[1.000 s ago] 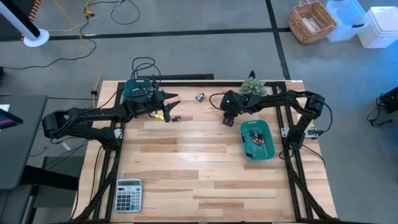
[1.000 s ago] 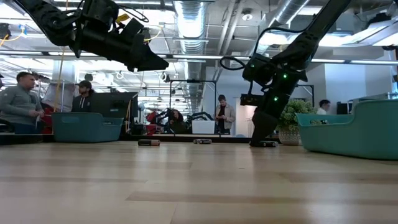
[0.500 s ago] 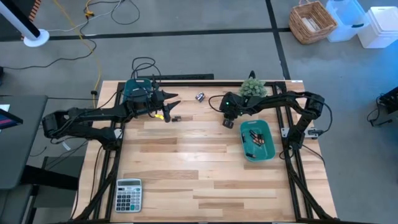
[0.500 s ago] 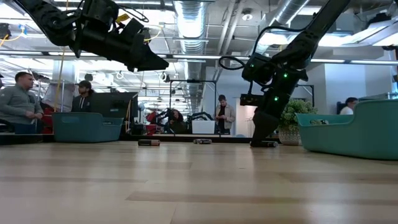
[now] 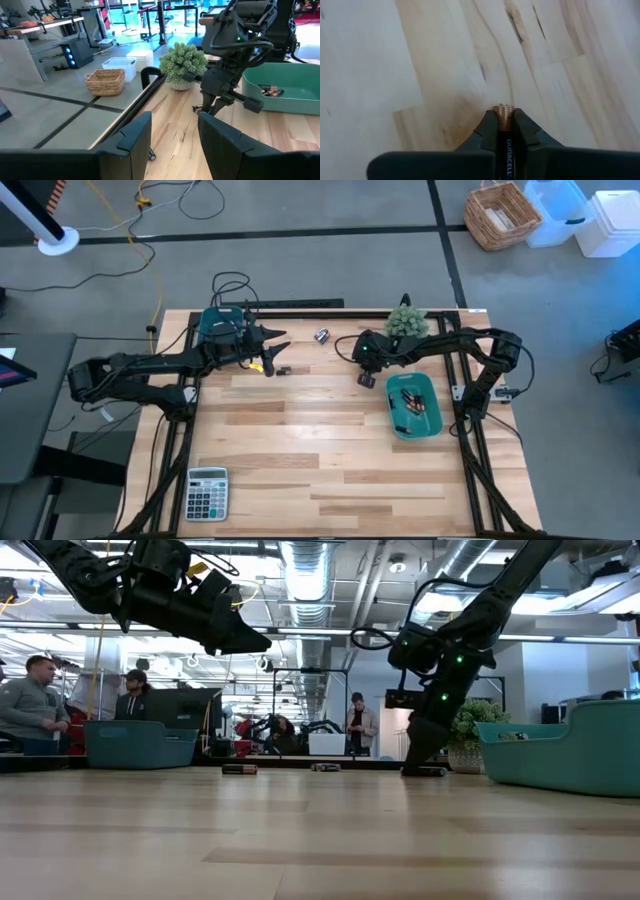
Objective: Sort batteries
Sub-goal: Put the brown-block battery into the green bin
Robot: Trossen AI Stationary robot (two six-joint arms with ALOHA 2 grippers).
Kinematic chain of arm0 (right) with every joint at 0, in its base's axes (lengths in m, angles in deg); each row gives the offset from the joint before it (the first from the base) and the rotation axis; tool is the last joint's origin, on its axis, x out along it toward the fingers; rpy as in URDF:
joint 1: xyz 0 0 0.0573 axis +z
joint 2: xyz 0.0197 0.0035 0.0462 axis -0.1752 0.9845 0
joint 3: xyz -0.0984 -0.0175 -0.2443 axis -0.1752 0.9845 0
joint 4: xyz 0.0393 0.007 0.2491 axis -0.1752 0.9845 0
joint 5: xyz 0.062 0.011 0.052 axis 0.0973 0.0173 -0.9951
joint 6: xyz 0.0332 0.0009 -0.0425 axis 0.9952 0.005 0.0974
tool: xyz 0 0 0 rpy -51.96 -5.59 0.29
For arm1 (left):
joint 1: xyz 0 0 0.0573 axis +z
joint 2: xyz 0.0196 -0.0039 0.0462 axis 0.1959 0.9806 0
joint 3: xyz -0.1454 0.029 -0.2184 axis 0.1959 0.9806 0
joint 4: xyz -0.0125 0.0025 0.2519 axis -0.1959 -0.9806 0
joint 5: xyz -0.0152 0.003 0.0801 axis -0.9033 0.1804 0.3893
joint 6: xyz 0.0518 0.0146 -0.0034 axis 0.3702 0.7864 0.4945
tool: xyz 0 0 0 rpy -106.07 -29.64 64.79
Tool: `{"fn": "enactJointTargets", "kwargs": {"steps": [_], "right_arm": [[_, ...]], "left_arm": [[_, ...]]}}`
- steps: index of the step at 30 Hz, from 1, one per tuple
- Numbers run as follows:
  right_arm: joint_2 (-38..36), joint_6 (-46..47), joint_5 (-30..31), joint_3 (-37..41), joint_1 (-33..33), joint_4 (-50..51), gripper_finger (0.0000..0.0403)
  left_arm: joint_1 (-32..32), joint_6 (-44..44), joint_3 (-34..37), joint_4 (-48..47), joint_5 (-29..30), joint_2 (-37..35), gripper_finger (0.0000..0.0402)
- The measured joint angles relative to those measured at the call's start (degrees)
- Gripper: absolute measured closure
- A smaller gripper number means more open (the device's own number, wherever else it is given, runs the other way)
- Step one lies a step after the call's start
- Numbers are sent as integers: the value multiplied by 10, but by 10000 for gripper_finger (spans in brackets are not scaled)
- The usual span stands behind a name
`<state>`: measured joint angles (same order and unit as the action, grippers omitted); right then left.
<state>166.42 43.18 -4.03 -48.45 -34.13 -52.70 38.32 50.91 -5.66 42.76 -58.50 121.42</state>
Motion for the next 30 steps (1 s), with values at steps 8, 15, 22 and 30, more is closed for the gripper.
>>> {"fn": "enactJointTargets", "kwargs": {"steps": [8, 15, 22, 30], "right_arm": [[-1, 3, 2, -4, 10, 2, 376], [0, -2, 1, -24, 22, 21, 376], [0, -11, 1, -57, 41, 56, 376], [-54, -51, -42, -85, 74, 61, 375]], "left_arm": [[0, -5, 0, 0, 0, 0, 246], [0, -5, 0, 0, 0, 0, 246], [0, -5, 0, 0, 0, 0, 246], [0, -5, 0, -4, 0, 0, 246]]}}
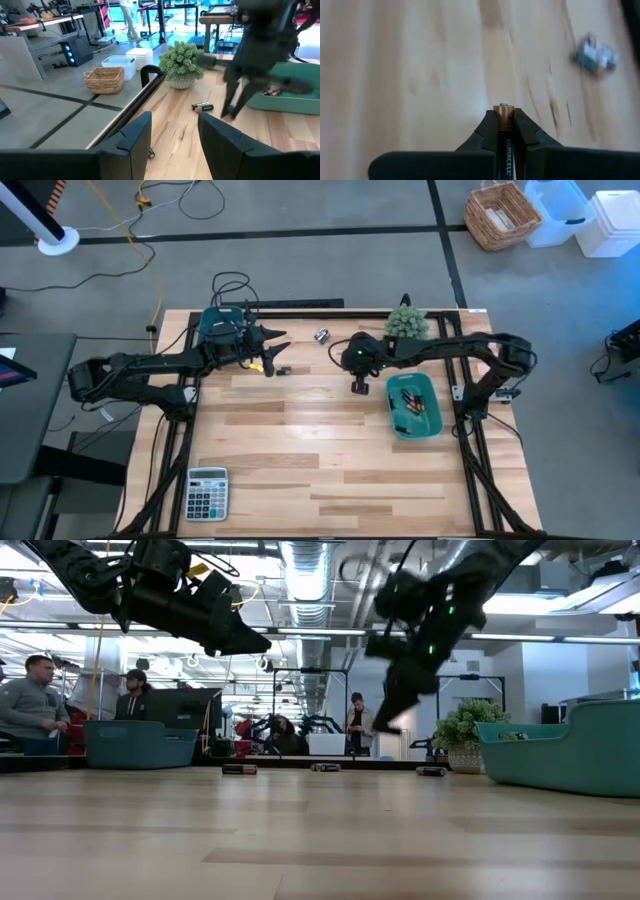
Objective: Sort batteries
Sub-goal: Put the brown-block battery into the green bin
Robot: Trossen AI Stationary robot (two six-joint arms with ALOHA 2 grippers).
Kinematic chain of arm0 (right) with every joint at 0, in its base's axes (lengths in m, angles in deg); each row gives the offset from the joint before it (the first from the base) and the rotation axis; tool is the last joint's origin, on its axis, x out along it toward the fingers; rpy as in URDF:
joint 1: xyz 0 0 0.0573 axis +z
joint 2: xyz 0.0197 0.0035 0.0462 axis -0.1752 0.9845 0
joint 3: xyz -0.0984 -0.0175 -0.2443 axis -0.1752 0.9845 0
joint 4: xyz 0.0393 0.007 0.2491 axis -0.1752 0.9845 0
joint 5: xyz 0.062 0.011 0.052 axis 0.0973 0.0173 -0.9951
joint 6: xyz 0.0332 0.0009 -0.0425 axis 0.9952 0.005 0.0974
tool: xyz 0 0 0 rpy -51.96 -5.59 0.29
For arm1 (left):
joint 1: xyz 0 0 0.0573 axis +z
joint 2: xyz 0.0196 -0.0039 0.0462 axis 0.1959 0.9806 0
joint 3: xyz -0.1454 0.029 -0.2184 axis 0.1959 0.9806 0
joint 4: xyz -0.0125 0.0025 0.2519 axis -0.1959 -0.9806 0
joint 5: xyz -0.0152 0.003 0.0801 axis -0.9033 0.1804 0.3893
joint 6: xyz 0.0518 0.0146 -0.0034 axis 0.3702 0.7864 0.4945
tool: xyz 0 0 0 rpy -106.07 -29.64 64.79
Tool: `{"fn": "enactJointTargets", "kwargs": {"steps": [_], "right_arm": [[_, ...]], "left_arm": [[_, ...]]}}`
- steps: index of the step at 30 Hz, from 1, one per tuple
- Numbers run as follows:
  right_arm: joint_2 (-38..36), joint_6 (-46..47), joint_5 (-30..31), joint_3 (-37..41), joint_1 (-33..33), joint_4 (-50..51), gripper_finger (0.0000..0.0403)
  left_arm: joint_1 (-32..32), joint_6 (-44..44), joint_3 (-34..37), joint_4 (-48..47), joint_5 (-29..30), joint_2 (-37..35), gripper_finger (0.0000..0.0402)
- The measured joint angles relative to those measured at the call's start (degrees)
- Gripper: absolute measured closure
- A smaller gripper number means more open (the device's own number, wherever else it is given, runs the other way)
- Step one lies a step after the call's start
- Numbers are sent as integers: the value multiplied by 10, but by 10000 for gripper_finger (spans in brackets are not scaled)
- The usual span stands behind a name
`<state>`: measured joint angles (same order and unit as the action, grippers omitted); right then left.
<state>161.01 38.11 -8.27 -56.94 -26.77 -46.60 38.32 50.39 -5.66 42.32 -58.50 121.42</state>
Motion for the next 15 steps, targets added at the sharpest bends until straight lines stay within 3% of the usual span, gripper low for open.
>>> {"fn": "enactJointTargets", "kwargs": {"steps": [6, 15], "right_arm": [[-88, -2, -8, 0, 15, -6, 375], [-205, -15, -120, -1, 29, 21, 375]], "left_arm": [[0, 0, 0, 0, 0, 0, 246], [0, 0, 0, 0, 0, 0, 246]]}}
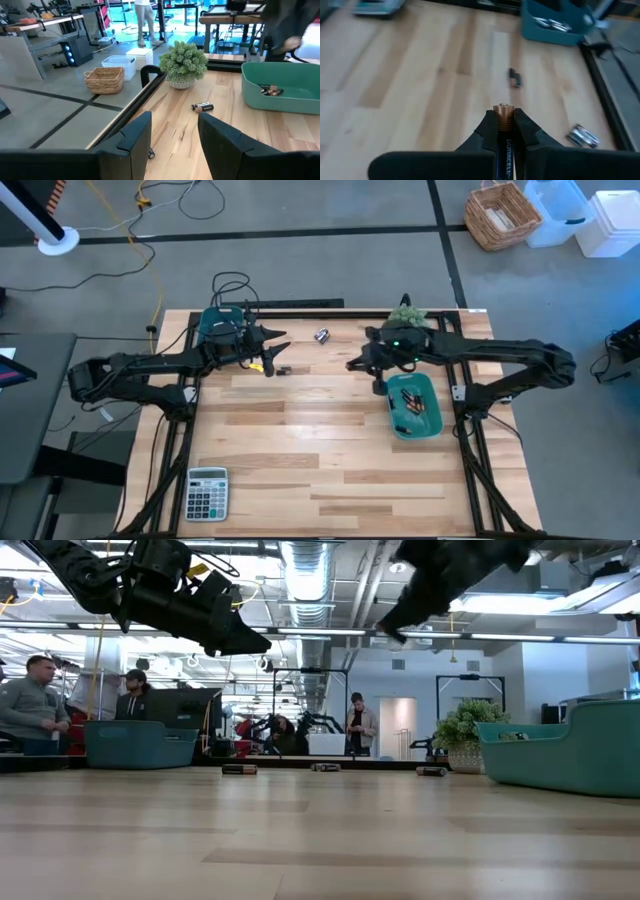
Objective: Sort batteries
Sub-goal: Put the brown-block battery into the green bin
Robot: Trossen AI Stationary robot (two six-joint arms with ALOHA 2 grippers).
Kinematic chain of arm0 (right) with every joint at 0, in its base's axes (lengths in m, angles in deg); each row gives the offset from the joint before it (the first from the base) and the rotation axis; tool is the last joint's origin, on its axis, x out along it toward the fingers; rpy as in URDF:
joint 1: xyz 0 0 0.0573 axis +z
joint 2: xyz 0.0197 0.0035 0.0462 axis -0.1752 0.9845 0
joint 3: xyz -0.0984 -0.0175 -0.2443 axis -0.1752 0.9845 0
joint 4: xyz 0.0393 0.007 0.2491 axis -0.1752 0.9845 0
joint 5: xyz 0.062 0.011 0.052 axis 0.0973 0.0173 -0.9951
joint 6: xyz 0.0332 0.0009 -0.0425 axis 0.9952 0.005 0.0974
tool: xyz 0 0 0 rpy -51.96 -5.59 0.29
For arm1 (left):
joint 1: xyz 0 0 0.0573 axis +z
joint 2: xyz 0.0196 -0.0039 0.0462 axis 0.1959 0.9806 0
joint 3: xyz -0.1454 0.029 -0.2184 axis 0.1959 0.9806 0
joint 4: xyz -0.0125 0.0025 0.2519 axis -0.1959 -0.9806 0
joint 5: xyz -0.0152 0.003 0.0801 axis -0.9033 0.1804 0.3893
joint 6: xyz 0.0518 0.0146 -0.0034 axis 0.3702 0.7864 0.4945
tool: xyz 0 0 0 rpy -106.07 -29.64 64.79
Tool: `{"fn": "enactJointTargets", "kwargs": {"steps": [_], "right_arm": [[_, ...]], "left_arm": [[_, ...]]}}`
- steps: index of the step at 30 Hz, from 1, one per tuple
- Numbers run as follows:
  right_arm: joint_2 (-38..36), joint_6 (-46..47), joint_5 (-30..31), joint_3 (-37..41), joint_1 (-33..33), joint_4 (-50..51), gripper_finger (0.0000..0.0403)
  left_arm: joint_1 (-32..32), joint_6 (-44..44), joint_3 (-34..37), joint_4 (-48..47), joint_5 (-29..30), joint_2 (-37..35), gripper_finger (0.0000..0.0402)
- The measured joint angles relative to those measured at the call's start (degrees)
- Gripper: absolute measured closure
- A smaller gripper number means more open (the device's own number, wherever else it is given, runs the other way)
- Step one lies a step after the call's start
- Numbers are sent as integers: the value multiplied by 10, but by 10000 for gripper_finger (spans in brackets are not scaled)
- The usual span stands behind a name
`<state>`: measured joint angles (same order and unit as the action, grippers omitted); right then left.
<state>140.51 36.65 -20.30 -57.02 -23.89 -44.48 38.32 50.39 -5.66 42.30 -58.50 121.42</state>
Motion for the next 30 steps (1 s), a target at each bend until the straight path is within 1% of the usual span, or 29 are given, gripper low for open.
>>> {"fn": "enactJointTargets", "kwargs": {"steps": [4, 7, 9, 12, 15, 21, 23, 27, 30], "right_arm": [[-39, 1, -74, 0, -1, 29, 375], [-58, 0, -141, 0, -1, 46, 375], [-66, 1, -163, 0, 0, 53, 375], [-72, 10, -167, 0, 0, 64, 375], [-72, 28, -148, 0, -1, 92, 375], [-72, 81, -26, 0, -1, 224, 375], [-72, 113, -12, 0, -1, 269, 375], [-72, 185, -8, 0, 6, 364, 375], [-71, 230, 28, 0, 22, 427, 375]], "left_arm": [[0, 0, 0, 0, 0, 0, 246], [0, -1, 0, 0, 0, 0, 246], [0, -1, 0, 0, 0, 0, 246], [0, -6, 0, 1, 0, 0, 246], [0, -9, 0, 1, 0, 0, 246], [0, -11, 0, 0, 0, 0, 246], [0, -11, 0, 0, 0, 0, 246], [0, -11, 0, 0, 0, 0, 246], [0, -11, 0, 0, 0, 0, 246]]}}
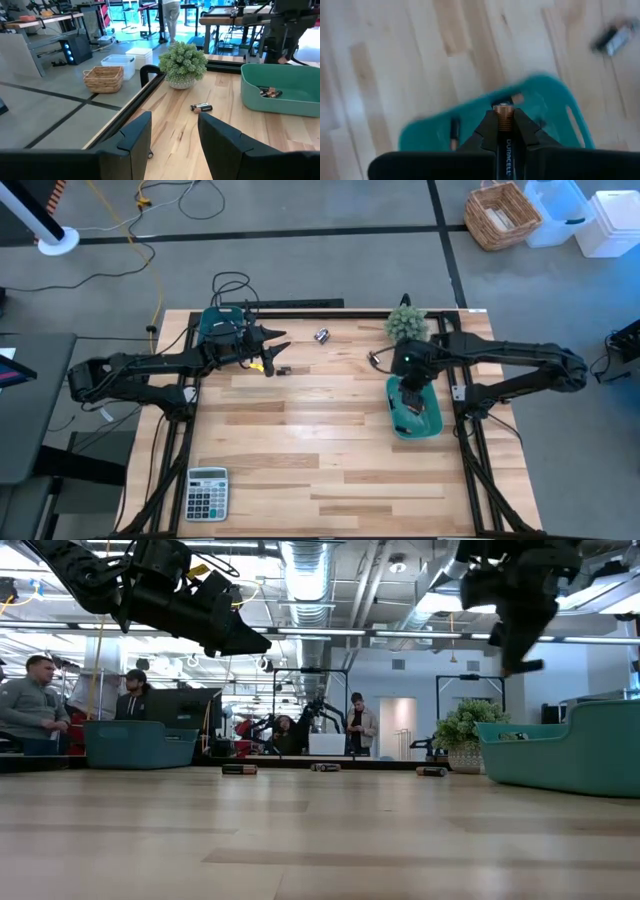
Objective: Sort batteries
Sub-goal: Put the brown-block battery into the green bin
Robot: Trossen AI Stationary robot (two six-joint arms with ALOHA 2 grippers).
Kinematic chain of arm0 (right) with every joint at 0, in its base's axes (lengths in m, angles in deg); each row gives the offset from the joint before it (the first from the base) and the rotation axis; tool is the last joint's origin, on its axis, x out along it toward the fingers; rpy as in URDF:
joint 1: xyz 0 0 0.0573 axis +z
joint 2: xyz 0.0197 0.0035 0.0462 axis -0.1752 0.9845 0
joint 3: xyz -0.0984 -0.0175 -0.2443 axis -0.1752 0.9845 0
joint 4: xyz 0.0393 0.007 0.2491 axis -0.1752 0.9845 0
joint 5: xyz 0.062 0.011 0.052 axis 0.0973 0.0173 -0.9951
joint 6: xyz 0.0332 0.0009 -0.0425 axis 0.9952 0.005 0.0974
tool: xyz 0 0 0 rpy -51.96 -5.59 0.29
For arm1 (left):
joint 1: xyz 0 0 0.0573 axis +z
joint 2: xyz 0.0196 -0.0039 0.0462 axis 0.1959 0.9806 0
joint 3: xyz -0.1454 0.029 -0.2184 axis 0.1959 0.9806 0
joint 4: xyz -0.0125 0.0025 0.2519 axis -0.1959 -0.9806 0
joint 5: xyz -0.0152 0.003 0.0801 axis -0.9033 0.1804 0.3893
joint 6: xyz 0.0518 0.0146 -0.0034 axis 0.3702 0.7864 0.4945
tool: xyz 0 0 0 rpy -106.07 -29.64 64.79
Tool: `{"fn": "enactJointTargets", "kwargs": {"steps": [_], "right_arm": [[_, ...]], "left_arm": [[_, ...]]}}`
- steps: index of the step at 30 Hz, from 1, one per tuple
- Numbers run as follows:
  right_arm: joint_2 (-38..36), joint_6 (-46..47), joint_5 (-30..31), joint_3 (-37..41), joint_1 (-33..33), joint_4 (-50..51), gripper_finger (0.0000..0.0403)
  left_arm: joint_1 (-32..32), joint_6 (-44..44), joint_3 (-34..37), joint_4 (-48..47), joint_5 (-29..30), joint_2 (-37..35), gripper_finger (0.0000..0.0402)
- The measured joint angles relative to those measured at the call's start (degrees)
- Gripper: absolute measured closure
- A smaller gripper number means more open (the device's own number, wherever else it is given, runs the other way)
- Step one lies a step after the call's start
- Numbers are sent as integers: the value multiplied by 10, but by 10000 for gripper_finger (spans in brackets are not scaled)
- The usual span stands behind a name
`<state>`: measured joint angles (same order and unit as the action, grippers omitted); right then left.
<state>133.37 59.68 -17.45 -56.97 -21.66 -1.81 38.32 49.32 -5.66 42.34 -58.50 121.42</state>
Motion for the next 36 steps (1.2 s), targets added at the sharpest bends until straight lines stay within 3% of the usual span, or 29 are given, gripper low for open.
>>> {"fn": "enactJointTargets", "kwargs": {"steps": [7, 17, 22, 29, 36], "right_arm": [[0, 111, 82, 0, 20, 47, 349], [4, 167, 108, 10, 29, 77, 225], [5, 115, 108, 27, 25, 1, 202], [13, 21, 108, 27, -16, -167, 211], [108, -71, 109, 27, -62, -281, 214]], "left_arm": [[0, 0, 0, -3, 0, 0, 246], [0, 6, 0, -14, 0, 0, 246], [0, 7, 0, -14, 0, 0, 246], [0, 7, 0, -15, 0, 0, 246], [0, 6, 0, -14, 1, 0, 246]]}}
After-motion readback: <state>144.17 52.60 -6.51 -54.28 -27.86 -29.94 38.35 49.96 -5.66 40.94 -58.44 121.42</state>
